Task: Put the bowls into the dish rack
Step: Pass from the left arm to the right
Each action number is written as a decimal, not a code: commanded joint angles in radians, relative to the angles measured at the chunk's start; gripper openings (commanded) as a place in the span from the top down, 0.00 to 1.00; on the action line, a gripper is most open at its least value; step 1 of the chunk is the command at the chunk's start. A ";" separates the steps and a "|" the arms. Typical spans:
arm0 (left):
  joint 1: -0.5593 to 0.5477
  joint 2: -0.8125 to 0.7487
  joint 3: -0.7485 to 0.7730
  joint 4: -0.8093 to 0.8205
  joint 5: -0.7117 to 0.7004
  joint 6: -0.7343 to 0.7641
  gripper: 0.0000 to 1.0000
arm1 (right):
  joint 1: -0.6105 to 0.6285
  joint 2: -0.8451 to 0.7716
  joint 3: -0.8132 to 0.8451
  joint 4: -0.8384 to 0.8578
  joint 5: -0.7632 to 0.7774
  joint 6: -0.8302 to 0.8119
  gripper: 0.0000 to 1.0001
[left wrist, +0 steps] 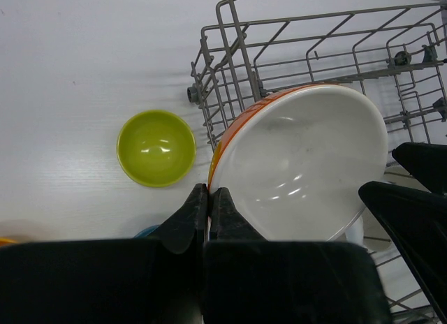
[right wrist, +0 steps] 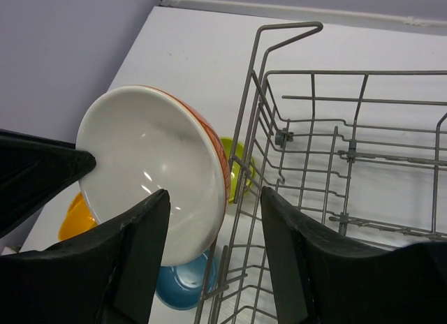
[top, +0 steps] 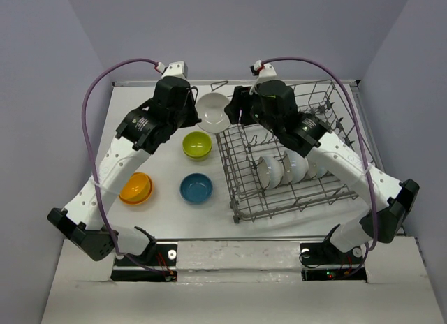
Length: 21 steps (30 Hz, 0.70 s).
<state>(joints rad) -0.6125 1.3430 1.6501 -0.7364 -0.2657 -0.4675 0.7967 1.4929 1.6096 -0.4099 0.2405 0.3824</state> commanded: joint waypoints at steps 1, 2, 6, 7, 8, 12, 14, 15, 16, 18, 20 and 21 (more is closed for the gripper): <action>-0.009 -0.019 0.050 0.063 0.005 0.015 1.00 | -0.007 0.006 0.056 0.049 0.045 0.003 0.40; -0.009 -0.021 0.050 0.063 0.005 0.016 1.00 | -0.007 0.007 0.058 0.049 0.045 0.001 0.41; -0.009 -0.025 0.048 0.062 0.003 0.021 1.00 | -0.007 0.023 0.067 0.042 0.039 0.001 0.44; -0.010 -0.027 0.047 0.061 0.005 0.020 1.00 | -0.007 0.026 0.069 0.040 0.037 0.001 0.44; -0.010 -0.028 0.050 0.063 0.005 0.021 1.00 | -0.007 0.027 0.069 0.040 0.036 0.003 0.44; -0.010 -0.039 0.047 0.058 0.000 0.021 1.00 | -0.007 0.038 0.065 0.040 0.036 0.003 0.45; -0.010 -0.042 0.043 0.058 0.000 0.021 1.00 | -0.007 0.044 0.067 0.039 0.029 0.006 0.47; -0.010 -0.045 0.042 0.055 -0.001 0.020 1.00 | -0.007 0.044 0.065 0.037 0.031 0.009 0.49; -0.010 -0.045 0.042 0.052 -0.003 0.018 1.00 | -0.007 0.044 0.064 0.039 0.031 0.010 0.51; -0.010 -0.048 0.039 0.049 -0.006 0.018 1.00 | -0.007 0.044 0.062 0.039 0.033 0.013 0.54; -0.010 -0.054 0.033 0.049 -0.009 0.018 1.00 | -0.007 0.044 0.064 0.039 0.033 0.010 0.57; -0.010 -0.057 0.030 0.048 -0.010 0.018 1.00 | -0.007 0.044 0.062 0.039 0.034 0.010 0.59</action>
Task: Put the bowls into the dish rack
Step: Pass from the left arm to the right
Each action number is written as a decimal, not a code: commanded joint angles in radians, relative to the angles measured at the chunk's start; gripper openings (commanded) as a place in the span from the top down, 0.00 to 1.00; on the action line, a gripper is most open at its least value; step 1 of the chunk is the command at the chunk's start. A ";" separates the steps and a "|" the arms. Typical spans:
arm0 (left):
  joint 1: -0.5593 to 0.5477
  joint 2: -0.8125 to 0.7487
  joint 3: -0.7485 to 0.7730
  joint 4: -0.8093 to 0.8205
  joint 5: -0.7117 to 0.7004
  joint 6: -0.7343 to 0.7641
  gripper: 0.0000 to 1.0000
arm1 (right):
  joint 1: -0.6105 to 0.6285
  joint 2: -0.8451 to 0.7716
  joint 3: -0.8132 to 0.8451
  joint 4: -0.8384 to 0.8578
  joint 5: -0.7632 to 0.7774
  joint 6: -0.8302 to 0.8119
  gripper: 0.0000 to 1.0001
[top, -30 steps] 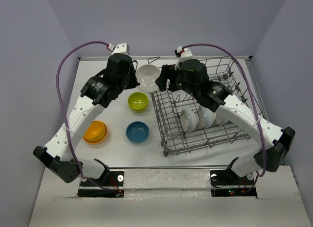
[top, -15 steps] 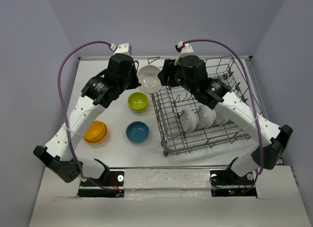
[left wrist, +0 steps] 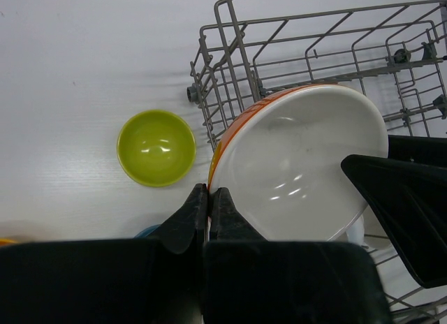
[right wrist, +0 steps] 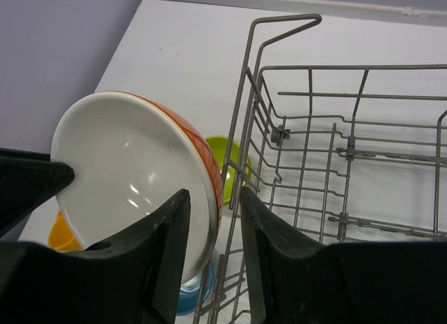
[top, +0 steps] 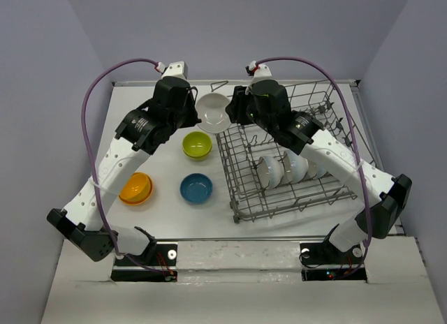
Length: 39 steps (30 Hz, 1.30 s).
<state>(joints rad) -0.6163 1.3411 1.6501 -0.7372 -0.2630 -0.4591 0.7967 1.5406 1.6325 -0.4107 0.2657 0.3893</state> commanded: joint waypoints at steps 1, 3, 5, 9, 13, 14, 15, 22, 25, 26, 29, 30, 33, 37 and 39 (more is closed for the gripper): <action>-0.007 -0.057 0.028 0.048 -0.013 0.010 1.00 | -0.007 -0.004 0.041 0.039 0.012 0.003 0.60; -0.007 -0.057 0.028 0.047 -0.012 0.010 1.00 | -0.007 -0.005 0.043 0.038 0.012 0.003 0.66; -0.007 -0.057 0.031 0.048 -0.009 0.008 1.00 | -0.007 -0.005 0.044 0.039 0.012 0.003 0.69; -0.007 -0.057 0.037 0.048 -0.008 0.011 1.00 | -0.007 -0.007 0.043 0.039 0.012 0.002 0.71; -0.007 -0.059 0.034 0.051 -0.004 0.013 1.00 | -0.007 -0.002 0.046 0.039 0.009 0.002 0.71; -0.007 -0.059 0.034 0.050 -0.004 0.013 1.00 | -0.007 -0.002 0.046 0.039 0.009 0.002 0.74; -0.007 -0.060 0.034 0.050 -0.004 0.014 1.00 | -0.007 0.000 0.047 0.039 0.007 0.002 0.75; -0.007 -0.060 0.040 0.061 0.011 0.017 1.00 | -0.007 0.007 0.055 0.038 -0.003 0.002 0.97; -0.007 -0.057 0.045 0.064 0.018 0.023 1.00 | -0.007 0.009 0.058 0.041 0.000 -0.001 0.99; -0.007 -0.057 0.046 0.064 0.019 0.025 1.00 | -0.007 0.009 0.056 0.041 0.001 -0.003 0.99; -0.007 -0.063 0.043 0.087 0.031 0.034 0.97 | -0.007 0.000 0.056 0.053 0.004 -0.012 0.99; -0.007 -0.063 0.043 0.087 0.033 0.036 0.97 | -0.007 0.000 0.056 0.053 0.003 -0.016 0.99; -0.007 -0.060 0.046 0.101 0.036 0.046 0.83 | -0.007 -0.010 0.066 0.055 0.017 -0.030 0.99; -0.007 -0.054 0.050 0.137 0.065 0.059 0.65 | -0.007 -0.028 0.087 0.052 0.056 -0.055 0.99; -0.007 -0.060 0.043 0.162 0.079 0.071 0.54 | -0.007 -0.034 0.098 0.047 0.075 -0.073 0.99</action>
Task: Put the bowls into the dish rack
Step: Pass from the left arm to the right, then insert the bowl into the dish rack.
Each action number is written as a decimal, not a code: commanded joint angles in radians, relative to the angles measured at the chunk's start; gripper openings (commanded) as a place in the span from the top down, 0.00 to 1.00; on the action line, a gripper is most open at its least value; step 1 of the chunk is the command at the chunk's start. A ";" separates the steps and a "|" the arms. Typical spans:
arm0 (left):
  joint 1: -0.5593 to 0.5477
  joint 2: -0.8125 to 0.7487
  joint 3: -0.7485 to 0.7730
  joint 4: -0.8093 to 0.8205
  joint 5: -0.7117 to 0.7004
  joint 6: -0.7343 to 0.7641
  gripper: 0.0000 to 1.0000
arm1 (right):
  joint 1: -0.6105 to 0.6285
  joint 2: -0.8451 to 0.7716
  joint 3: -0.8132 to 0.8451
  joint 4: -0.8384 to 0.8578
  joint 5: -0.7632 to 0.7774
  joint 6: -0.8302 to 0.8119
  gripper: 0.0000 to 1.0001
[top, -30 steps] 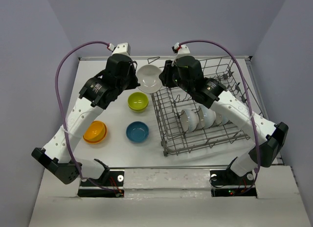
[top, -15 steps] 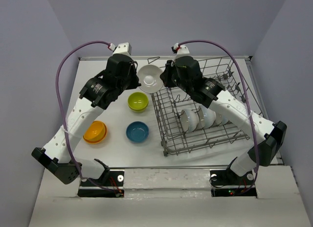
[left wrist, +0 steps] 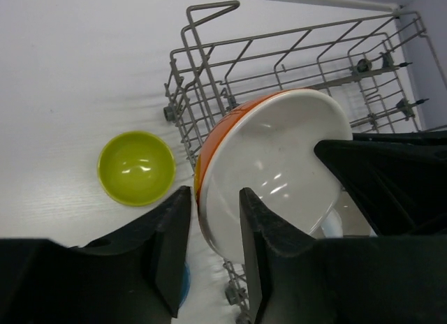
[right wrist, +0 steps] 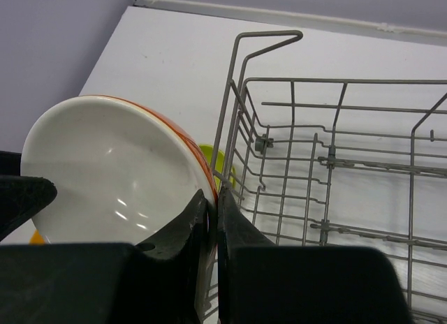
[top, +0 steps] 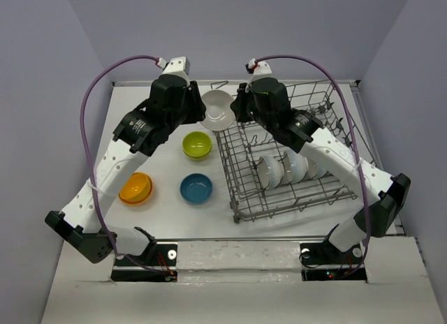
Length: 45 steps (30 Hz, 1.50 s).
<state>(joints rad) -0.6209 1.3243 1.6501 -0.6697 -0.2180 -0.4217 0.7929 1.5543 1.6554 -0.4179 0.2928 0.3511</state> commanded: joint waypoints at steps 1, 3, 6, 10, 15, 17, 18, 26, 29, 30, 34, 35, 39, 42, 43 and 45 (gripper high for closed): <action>-0.002 -0.048 0.040 0.117 0.040 0.038 0.50 | -0.003 -0.049 0.079 0.045 0.068 -0.041 0.99; -0.002 -0.051 0.040 0.136 0.042 0.049 0.40 | -0.003 -0.057 0.095 0.031 0.121 -0.070 0.99; -0.002 -0.065 0.040 0.160 0.043 0.067 0.33 | -0.003 -0.071 0.109 0.024 0.271 -0.160 0.99; -0.002 -0.123 0.004 0.228 0.010 0.083 0.32 | -0.003 -0.071 0.090 0.136 0.628 -0.427 0.99; 0.042 -0.087 0.023 0.314 0.018 0.069 0.29 | -0.128 -0.053 0.006 0.476 0.804 -0.901 0.99; 0.088 0.011 0.087 0.309 0.095 0.040 0.30 | -0.173 -0.039 0.011 0.542 0.813 -0.966 0.99; 0.122 0.073 0.105 0.309 0.109 0.008 0.31 | -0.211 -0.037 -0.002 0.592 0.819 -1.073 0.99; 0.168 0.329 0.267 0.340 0.141 -0.014 0.38 | -0.302 -0.020 -0.230 1.145 0.709 -1.564 0.99; 0.176 0.421 0.342 0.323 0.143 -0.011 0.42 | -0.340 -0.030 -0.295 1.188 0.666 -1.592 0.99; 0.182 0.455 0.359 0.317 0.167 -0.015 0.46 | -0.340 -0.033 -0.330 1.191 0.649 -1.601 0.99; 0.187 0.487 0.344 0.334 0.189 -0.023 0.51 | -0.380 -0.030 -0.391 1.194 0.641 -1.620 0.99; 0.190 0.489 0.332 0.340 0.196 -0.020 0.51 | -0.380 -0.030 -0.401 1.194 0.644 -1.623 0.99; 0.213 0.498 0.300 0.361 0.267 -0.023 0.55 | -0.415 -0.020 -0.422 1.191 0.652 -1.626 0.99; 0.220 0.510 0.304 0.354 0.285 -0.028 0.59 | -0.416 -0.014 -0.431 1.173 0.657 -1.615 0.99; 0.222 0.510 0.301 0.355 0.287 -0.025 0.61 | -0.426 -0.016 -0.431 1.156 0.657 -1.603 0.99; 0.222 0.513 0.297 0.358 0.290 -0.020 0.62 | -0.435 -0.017 -0.421 1.111 0.664 -1.559 0.99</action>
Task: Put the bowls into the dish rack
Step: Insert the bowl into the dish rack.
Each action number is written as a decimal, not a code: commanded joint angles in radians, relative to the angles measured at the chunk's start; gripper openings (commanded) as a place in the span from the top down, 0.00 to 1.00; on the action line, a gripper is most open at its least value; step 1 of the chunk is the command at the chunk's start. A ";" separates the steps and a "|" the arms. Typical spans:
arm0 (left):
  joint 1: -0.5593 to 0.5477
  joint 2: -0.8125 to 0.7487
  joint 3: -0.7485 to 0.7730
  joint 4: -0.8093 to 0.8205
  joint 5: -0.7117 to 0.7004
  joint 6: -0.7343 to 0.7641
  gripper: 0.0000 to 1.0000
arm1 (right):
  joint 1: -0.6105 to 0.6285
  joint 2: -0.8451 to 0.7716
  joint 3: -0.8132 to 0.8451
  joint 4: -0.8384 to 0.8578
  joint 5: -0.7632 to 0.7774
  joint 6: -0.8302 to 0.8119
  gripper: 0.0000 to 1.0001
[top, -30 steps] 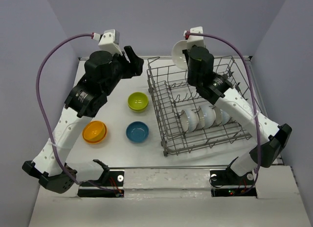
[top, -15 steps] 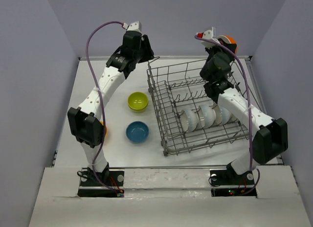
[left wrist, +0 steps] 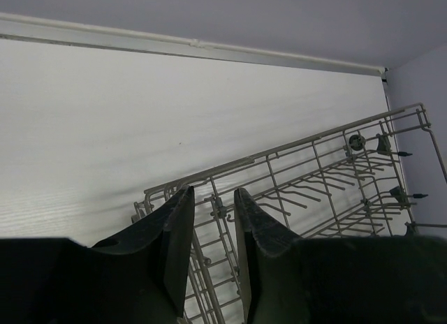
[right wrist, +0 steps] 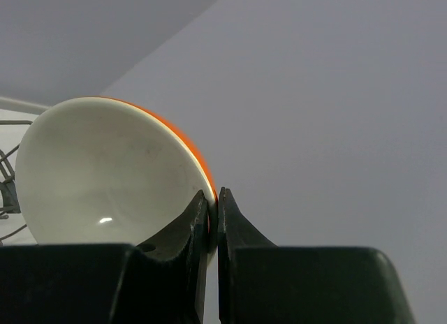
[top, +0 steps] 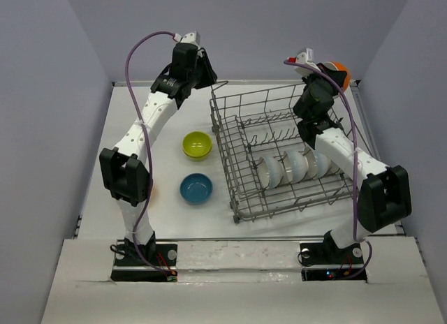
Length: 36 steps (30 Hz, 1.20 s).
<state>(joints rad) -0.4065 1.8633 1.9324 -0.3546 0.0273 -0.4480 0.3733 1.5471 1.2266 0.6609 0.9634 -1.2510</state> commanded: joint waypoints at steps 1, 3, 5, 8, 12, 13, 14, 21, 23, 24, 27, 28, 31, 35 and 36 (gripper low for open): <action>0.009 -0.020 0.019 0.034 0.046 0.009 0.62 | -0.016 -0.010 0.013 -0.006 -0.003 0.057 0.99; 0.009 -0.018 0.030 0.026 0.057 0.014 0.62 | -0.025 -0.002 0.027 -0.032 0.006 0.082 0.99; 0.009 -0.026 0.019 0.025 0.066 0.015 0.62 | -0.025 0.005 0.030 -0.047 0.023 0.081 0.99; 0.009 -0.053 -0.019 0.042 0.066 0.015 0.62 | -0.025 0.014 0.033 -0.089 0.043 0.091 0.99; 0.009 -0.072 -0.041 0.042 0.068 0.020 0.62 | -0.025 0.025 0.037 -0.153 0.066 0.102 0.99; 0.009 -0.076 -0.049 0.049 0.074 0.020 0.62 | -0.025 0.028 0.037 -0.168 0.072 0.102 0.99; 0.009 -0.081 -0.065 0.054 0.077 0.019 0.62 | -0.025 0.033 0.031 -0.175 0.080 0.102 0.99; 0.009 -0.098 -0.092 0.072 0.102 0.012 0.62 | -0.025 0.027 -0.044 -0.173 0.092 0.079 0.99; 0.009 -0.098 -0.092 0.072 0.108 0.009 0.62 | -0.025 0.024 -0.052 -0.170 0.087 0.076 0.99; 0.008 -0.099 -0.096 0.074 0.106 0.009 0.62 | -0.025 0.031 -0.052 -0.170 0.089 0.078 0.99; 0.008 -0.102 -0.105 0.078 0.105 0.009 0.62 | -0.025 0.045 -0.056 -0.167 0.090 0.070 0.99; 0.008 -0.104 -0.105 0.078 0.108 0.009 0.62 | -0.034 0.057 -0.058 -0.161 0.090 0.070 0.99; 0.008 -0.105 -0.108 0.080 0.115 0.006 0.62 | -0.046 0.085 -0.046 -0.133 0.106 0.055 0.99; 0.008 -0.107 -0.108 0.085 0.120 0.008 0.62 | -0.094 0.129 -0.004 -0.095 0.127 0.054 0.99; 0.008 -0.108 -0.108 0.085 0.122 0.008 0.62 | -0.103 0.136 0.001 -0.090 0.132 0.055 0.99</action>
<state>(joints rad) -0.3973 1.8309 1.8259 -0.3107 0.1246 -0.4461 0.3119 1.6680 1.1687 0.4770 1.0531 -1.1816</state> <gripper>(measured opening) 0.382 0.095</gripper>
